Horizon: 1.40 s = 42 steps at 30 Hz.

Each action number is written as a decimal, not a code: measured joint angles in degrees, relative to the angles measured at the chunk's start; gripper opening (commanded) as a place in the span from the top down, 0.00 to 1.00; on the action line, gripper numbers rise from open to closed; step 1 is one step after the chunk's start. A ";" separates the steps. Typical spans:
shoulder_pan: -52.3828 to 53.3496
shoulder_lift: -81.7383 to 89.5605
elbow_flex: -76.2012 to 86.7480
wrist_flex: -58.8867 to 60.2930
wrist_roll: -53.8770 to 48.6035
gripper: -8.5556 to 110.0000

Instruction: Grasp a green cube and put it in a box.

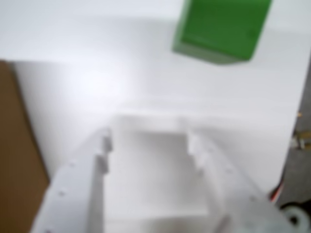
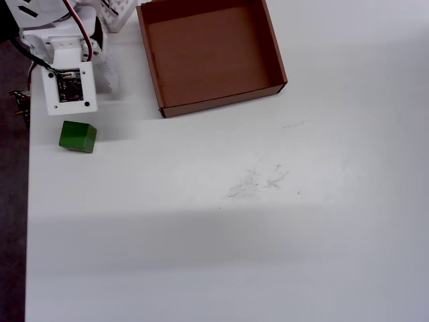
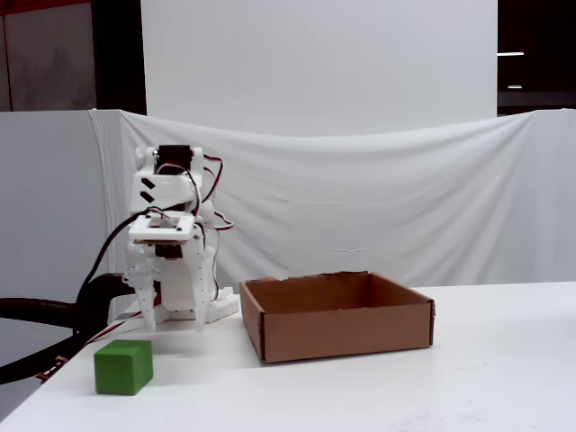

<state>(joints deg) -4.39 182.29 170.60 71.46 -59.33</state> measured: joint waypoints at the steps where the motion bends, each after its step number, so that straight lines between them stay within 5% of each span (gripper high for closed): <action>1: 0.00 0.00 0.00 0.00 0.53 0.75; 42: 1.41 0.00 0.00 -0.44 2.64 0.74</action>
<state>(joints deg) -2.99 182.29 170.60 71.02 -56.69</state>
